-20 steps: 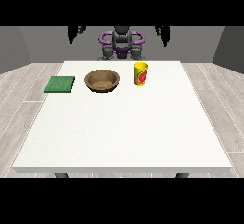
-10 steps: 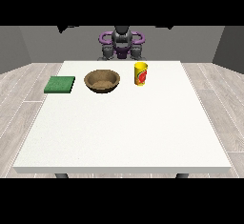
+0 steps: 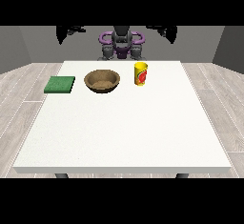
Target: Pick the cup and pour the ball into the bowl, then pick the bowl and place it on the pad
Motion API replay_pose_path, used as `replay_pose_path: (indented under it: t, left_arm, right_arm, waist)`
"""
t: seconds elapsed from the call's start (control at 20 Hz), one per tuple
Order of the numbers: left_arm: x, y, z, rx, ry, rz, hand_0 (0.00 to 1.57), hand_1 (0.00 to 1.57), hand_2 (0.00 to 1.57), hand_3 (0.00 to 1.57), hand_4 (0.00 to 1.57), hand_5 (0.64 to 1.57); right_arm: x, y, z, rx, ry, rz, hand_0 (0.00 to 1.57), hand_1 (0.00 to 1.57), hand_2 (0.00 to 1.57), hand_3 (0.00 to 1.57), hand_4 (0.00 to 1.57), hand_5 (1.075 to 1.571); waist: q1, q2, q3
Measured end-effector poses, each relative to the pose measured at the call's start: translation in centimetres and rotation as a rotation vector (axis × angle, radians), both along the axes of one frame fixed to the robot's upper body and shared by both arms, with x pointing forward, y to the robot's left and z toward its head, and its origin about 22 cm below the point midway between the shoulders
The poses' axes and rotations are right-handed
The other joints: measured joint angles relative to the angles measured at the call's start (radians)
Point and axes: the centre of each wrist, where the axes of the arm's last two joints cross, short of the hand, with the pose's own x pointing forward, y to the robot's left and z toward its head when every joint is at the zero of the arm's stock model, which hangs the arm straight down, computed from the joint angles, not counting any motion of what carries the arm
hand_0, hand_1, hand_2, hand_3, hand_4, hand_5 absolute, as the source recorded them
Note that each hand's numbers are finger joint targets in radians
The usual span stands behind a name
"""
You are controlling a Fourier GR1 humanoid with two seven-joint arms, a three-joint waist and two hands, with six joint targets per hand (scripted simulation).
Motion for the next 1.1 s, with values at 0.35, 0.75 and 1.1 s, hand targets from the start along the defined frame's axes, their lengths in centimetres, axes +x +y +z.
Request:
replay_pose_path:
  t: [0.35, 0.75, 1.1]
  left_arm:
    - [0.8, -2.0, -4.7, 0.009, -0.072, 0.025, 0.00, 0.00, 0.00, 0.00, 0.00, 1.519]
    - [1.9, -4.7, -9.9, 0.032, -0.092, 0.063, 0.00, 0.00, 0.00, 0.00, 0.00, 1.517]
    - [3.5, -5.0, -12.7, 0.045, -0.124, 0.087, 0.00, 0.00, 0.00, 0.00, 0.00, 1.520]
  right_arm:
    - [1.2, 0.4, -0.6, -0.003, -0.063, 0.020, 0.00, 0.00, 0.00, 0.00, 0.00, 1.571]
    - [2.3, -0.4, -0.5, 0.004, -0.117, 0.049, 0.00, 0.00, 0.00, 0.00, 0.00, 1.570]
    - [2.9, -0.6, -1.1, 0.003, -0.150, 0.061, 0.00, 0.00, 0.00, 0.00, 0.00, 1.571]
  waist:
    - [-0.019, 0.094, 0.0001]
    - [-0.061, 0.157, -0.0002]
    - [-0.078, 0.208, -0.0001]
